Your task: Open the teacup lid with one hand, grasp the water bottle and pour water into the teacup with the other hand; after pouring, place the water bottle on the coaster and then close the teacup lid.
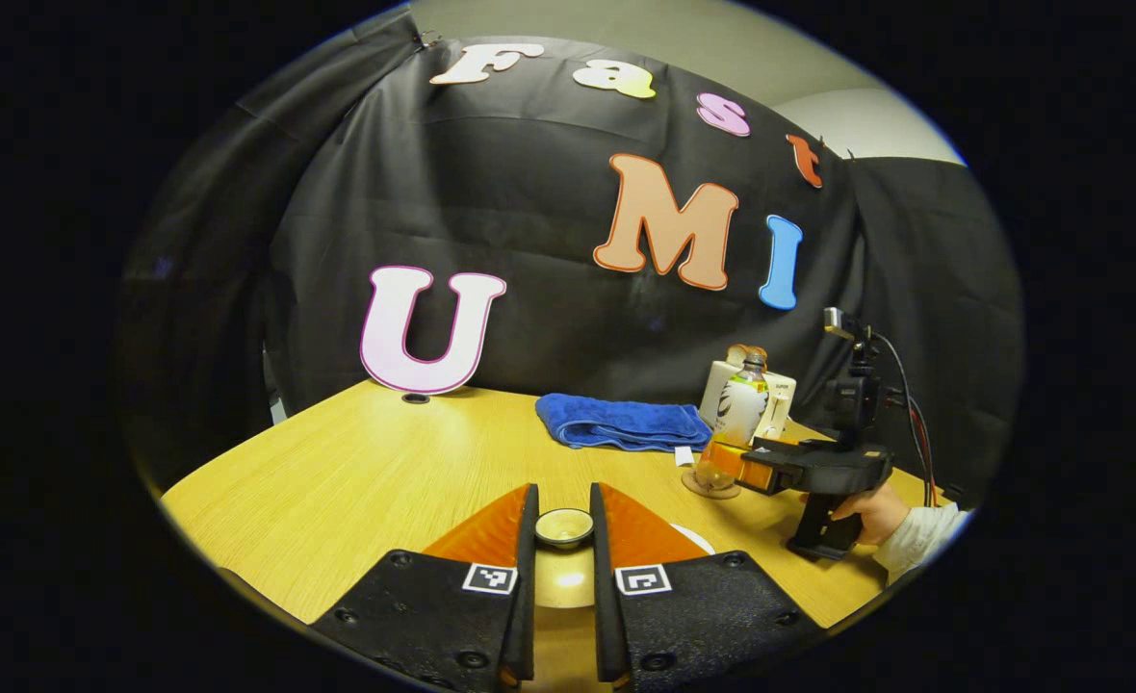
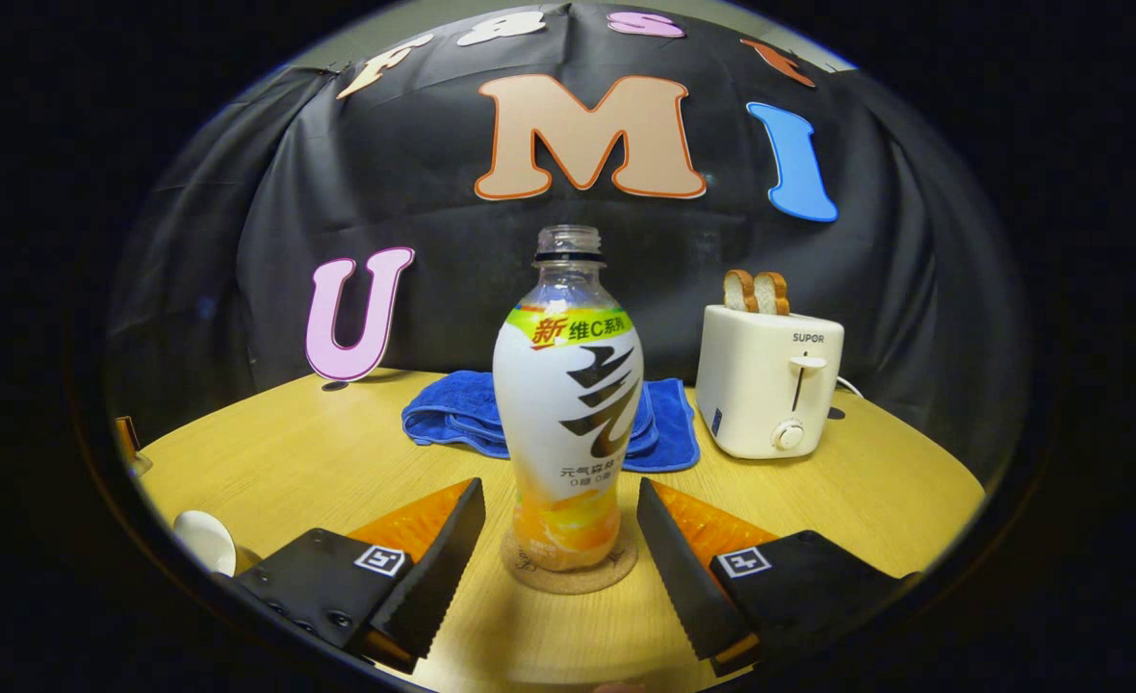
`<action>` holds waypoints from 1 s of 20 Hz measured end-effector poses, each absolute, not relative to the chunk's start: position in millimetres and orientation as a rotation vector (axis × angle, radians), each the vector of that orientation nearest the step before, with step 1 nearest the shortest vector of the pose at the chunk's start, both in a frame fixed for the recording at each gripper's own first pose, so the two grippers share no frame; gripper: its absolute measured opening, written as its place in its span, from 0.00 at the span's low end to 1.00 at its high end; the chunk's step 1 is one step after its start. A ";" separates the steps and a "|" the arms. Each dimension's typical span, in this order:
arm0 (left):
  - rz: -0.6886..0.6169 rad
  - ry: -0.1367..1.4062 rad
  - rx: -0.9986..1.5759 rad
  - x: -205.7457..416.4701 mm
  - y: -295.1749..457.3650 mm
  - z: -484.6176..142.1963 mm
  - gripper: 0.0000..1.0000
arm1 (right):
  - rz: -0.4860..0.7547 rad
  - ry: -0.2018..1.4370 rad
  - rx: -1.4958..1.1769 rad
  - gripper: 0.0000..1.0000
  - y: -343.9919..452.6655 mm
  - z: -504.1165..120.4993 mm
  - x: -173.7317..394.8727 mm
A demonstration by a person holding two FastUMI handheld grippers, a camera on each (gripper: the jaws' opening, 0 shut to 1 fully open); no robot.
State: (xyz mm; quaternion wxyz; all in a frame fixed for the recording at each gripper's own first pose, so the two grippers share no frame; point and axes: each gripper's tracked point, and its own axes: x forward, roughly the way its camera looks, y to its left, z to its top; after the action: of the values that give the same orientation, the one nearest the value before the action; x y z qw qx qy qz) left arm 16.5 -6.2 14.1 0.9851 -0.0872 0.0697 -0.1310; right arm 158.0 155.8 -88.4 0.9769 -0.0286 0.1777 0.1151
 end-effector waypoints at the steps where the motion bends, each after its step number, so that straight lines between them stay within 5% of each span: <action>1: -0.275 0.140 -0.168 16.9 -10.8 16.2 0.22 | 0.231 0.344 -0.063 1.00 151.9 -83.5 154.2; 20: -0.393 0.174 -0.075 35.8 -77.4 -11.9 0.24 | 0.237 0.178 -0.066 1.00 113.4 -26.7 96.9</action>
State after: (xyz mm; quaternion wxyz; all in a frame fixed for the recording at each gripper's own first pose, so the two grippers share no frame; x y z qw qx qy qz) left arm 35.8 -77.4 -11.9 0.9763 -0.0373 0.0863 -0.1949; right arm 96.9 113.4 -26.7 0.9885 -0.0328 0.0886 0.1181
